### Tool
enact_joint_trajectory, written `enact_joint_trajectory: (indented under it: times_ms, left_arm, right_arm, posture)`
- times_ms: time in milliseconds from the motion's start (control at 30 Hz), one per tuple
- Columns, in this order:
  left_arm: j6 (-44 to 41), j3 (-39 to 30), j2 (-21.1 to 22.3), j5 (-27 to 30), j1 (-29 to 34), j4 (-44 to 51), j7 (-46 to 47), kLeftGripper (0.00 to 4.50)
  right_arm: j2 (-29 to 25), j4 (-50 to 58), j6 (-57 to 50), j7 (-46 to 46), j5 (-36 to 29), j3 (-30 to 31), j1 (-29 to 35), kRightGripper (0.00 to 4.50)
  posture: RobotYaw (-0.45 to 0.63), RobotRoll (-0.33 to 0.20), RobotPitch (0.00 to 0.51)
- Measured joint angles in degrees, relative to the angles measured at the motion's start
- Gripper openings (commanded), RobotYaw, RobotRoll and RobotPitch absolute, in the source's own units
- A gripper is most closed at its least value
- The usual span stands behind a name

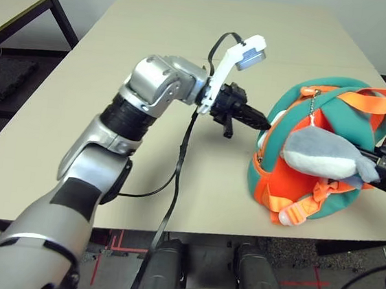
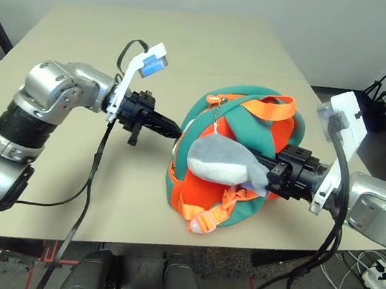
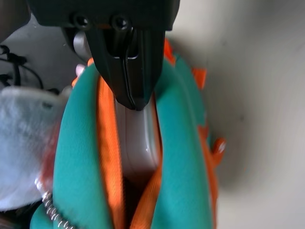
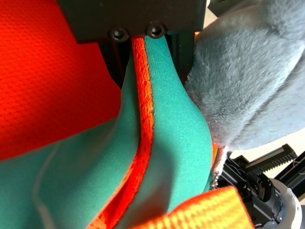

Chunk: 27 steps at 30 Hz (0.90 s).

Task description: Put the pencil case into the backpack and zip it.

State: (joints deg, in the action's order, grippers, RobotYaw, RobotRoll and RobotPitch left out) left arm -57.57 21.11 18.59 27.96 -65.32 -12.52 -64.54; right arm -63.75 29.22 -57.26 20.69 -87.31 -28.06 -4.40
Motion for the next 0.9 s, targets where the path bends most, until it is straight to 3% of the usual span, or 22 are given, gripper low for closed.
enact_joint_trajectory:
  times_ms: [200,433,567,733,900]
  left_arm:
    - [0.4,-0.5,-2.8,-1.2,-0.7,-0.9,1.7,0.0]
    - [-5.4,-5.4,1.0,2.4,-1.1,4.4,1.9,0.0]
    - [-11.6,-10.8,5.7,7.6,-3.2,9.1,1.4,0.99]
    - [-15.2,-13.0,11.0,12.5,-3.2,16.2,0.2,2.7]
    - [-13.6,-12.0,12.0,14.4,-0.8,21.9,-0.4,4.33]
  right_arm:
    - [0.0,-0.1,0.0,-0.2,0.0,0.0,0.0,0.2]
    - [0.0,-0.1,0.0,0.0,-0.1,0.0,0.0,0.2]
    - [0.0,-0.2,-0.1,0.4,-0.1,0.0,0.0,0.2]
    - [-0.1,-1.4,-0.2,1.8,0.7,0.3,-1.0,0.2]
    - [0.0,-3.0,-0.3,3.3,2.9,2.4,-3.1,0.2]
  posture:
    - [-0.1,0.0,0.079]
    - [-0.08,0.0,0.077]
    - [-0.07,0.0,0.078]
    - [-0.04,0.0,0.077]
    - [-0.02,0.0,0.067]
